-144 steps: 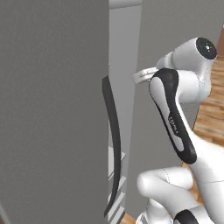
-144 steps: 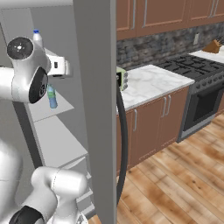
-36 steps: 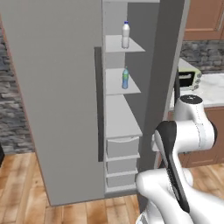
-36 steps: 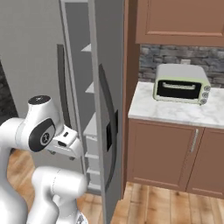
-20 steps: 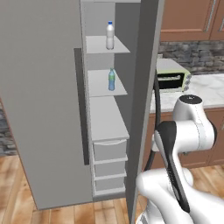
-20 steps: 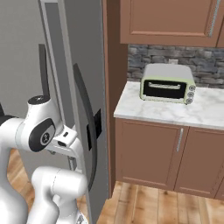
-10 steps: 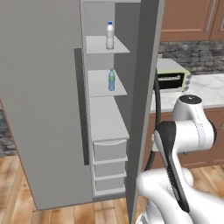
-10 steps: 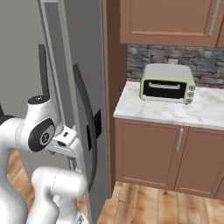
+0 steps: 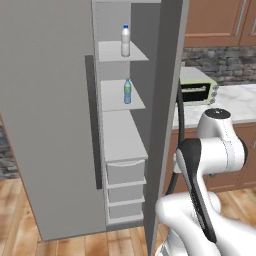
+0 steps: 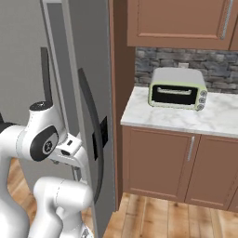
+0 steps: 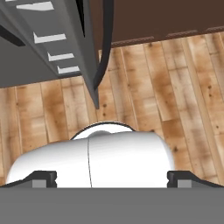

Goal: Take the bottled waters from the counter and place them in the freezer to freeze. Close the freezer door after placing the bottles.

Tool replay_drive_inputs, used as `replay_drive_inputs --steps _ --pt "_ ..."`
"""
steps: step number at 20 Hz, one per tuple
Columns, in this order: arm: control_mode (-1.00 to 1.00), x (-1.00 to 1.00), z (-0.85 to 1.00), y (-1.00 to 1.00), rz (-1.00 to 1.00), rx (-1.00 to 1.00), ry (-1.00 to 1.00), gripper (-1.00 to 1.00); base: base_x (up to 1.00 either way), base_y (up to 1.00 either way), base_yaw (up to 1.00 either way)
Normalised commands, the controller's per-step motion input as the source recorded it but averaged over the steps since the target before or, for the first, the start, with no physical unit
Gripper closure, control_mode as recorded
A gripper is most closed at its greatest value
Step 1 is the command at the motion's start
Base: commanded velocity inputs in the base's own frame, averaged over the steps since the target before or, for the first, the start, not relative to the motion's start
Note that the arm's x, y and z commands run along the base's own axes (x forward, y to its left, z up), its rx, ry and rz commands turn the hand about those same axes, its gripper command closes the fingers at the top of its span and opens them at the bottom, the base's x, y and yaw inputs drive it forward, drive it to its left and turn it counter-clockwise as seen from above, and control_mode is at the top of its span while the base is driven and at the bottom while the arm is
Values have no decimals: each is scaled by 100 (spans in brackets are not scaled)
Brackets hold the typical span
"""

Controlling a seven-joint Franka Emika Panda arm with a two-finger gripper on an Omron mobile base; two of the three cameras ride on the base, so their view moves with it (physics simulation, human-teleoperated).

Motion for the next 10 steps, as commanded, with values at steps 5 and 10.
replay_drive_inputs --steps 5,10 --pt "100 0 0 0 0 0 0 -100 8 31 -3" --pt "100 0 0 0 0 0 0 -100 0 25 -3"
